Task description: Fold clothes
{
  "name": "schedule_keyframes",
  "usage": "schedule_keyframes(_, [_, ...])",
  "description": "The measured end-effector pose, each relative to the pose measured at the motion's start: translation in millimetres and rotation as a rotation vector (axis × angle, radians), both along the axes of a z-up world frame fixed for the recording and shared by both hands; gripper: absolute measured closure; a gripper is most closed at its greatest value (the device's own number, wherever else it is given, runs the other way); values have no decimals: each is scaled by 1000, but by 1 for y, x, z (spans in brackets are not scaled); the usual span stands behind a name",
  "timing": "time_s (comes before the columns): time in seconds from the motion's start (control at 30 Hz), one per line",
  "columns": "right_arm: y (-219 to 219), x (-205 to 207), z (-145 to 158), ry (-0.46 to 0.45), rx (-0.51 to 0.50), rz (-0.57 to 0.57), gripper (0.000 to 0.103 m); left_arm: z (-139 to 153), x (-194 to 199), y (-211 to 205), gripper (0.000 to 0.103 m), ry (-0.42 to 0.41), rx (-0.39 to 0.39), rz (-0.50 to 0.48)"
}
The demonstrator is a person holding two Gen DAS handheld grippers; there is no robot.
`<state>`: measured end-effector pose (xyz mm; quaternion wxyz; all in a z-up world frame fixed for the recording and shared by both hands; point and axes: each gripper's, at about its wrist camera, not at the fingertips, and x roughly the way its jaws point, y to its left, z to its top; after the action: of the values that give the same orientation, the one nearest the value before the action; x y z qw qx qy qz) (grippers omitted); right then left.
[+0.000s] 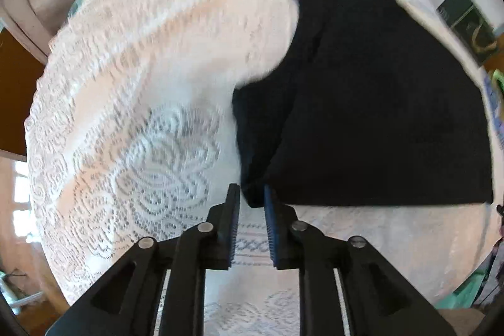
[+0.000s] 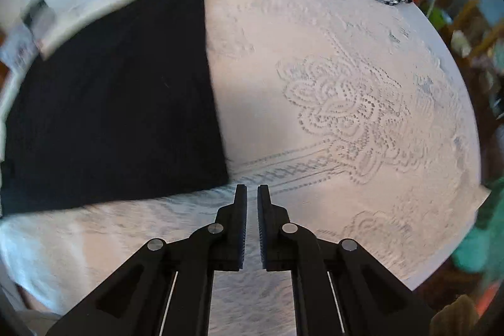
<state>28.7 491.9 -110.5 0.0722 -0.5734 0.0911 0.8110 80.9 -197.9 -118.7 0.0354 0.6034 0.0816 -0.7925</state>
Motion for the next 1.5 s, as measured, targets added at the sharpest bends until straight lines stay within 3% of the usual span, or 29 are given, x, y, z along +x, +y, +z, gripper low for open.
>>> schedule_keyframes(0.03, [-4,2,9,37,-6,13,89,7,0,4,78,29,-14,-11])
schedule_keyframes(0.07, [-11,2,17,68,-31,33,69,12,-1,7,71,53,-20,-19])
schedule_keyframes(0.1, [-17,-1,21,81,-61,52,40,15,-3,11,63,72,-19,-28])
schedule_keyframes(0.17, [-31,-11,20,87,-103,92,22,14,-9,21,61,91,-11,-46])
schedule_keyframes(0.47, [-75,-58,-36,-25,-125,94,22,-37,-33,64,61,-6,-36,-102])
schedule_keyframes(0.6, [-86,-57,-51,-47,-92,77,11,-49,-26,64,58,-4,-29,-96])
schedule_keyframes(0.63, [-87,-57,-52,-43,-83,72,10,-51,-24,65,54,0,-24,-101])
schedule_keyframes(0.7, [-91,-56,-55,-28,-71,52,3,-56,-21,67,32,12,-14,-121])
schedule_keyframes(0.77, [-95,-58,-57,-40,-52,42,0,-61,-18,70,22,25,-4,-141])
schedule_keyframes(0.87, [-98,-67,-61,-99,-35,37,0,-66,-17,76,24,2,-24,-186])
schedule_keyframes(0.93, [-94,-74,-60,-157,-64,44,0,-61,-21,75,45,-15,-39,-198])
schedule_keyframes(1.0, [-88,-80,-52,-178,-139,58,6,-42,-31,73,50,21,-30,-210])
schedule_keyframes(1.17, [-61,-139,7,-34,-195,79,6,4,-94,72,48,143,-44,-233])
schedule_keyframes(1.3, [-36,-208,35,44,-183,35,6,24,-213,83,48,104,-48,-239])
schedule_keyframes(1.4, [-25,-249,38,31,-168,20,6,16,-296,82,48,64,-1,-222])
schedule_keyframes(1.5, [-25,-283,27,2,-153,7,6,15,-362,112,48,36,21,-223])
